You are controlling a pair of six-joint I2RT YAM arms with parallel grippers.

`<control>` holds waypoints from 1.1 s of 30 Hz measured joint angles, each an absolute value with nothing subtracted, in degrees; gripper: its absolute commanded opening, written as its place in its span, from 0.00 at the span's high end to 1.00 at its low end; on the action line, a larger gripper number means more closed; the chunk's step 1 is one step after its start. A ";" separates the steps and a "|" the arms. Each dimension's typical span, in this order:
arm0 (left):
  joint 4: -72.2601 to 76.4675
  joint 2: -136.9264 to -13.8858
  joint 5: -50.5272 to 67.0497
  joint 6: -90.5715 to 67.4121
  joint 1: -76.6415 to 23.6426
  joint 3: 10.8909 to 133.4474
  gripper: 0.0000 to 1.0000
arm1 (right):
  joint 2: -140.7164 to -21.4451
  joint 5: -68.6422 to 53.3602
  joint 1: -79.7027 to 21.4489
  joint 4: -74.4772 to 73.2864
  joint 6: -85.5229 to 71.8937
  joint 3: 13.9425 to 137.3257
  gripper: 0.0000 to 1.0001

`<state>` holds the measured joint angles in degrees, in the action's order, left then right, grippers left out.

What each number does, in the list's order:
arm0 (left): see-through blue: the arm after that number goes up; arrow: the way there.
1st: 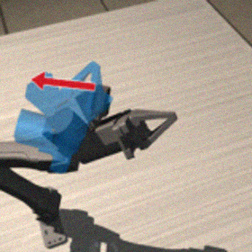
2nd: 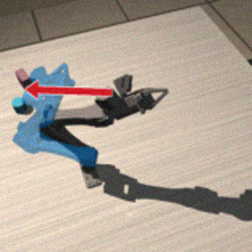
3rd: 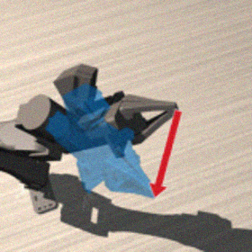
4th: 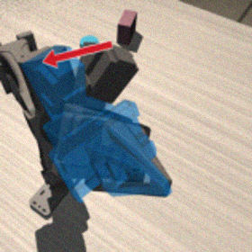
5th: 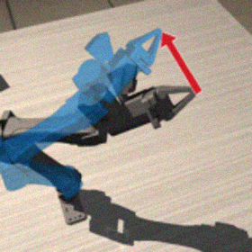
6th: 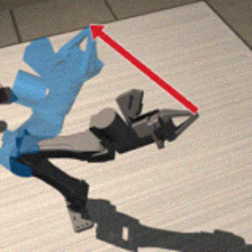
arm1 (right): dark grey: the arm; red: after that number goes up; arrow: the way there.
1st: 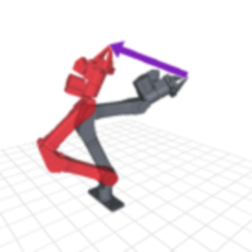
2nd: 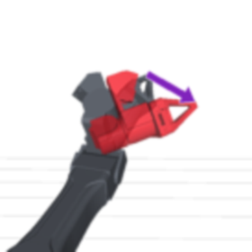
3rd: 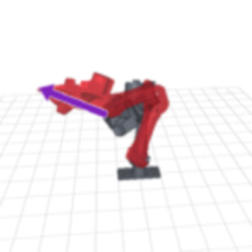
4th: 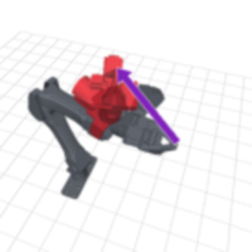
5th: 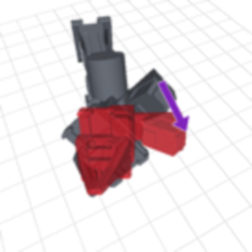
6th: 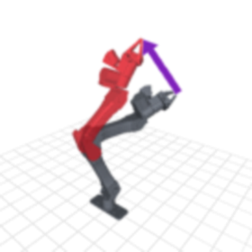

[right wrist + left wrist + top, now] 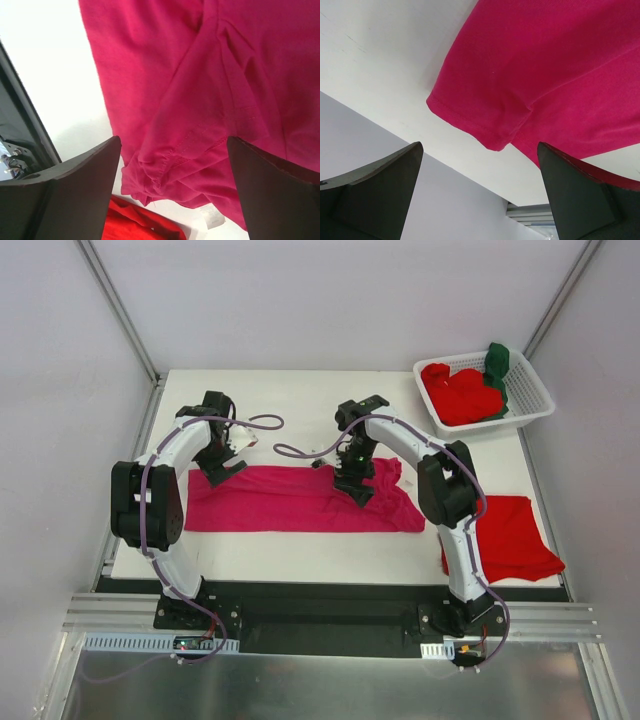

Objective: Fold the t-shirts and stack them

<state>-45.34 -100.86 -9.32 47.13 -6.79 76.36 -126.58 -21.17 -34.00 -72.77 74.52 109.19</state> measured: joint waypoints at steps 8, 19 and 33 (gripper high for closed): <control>-45.34 -100.86 -9.32 47.16 -6.79 76.36 0.00 | -126.02 -18.52 -34.00 -66.78 70.32 108.38 0.11; -45.34 -100.86 -9.02 47.11 -6.81 76.34 0.01 | -124.60 -17.43 -34.02 -64.31 69.47 109.01 0.33; -45.39 -101.36 -8.97 47.13 -6.81 76.64 0.01 | -127.48 -18.50 -34.46 -65.76 69.91 109.06 0.69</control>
<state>-45.39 -101.36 -8.97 47.13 -6.81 76.64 -127.48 -18.50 -34.46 -65.76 69.91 109.06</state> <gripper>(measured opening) 0.993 0.395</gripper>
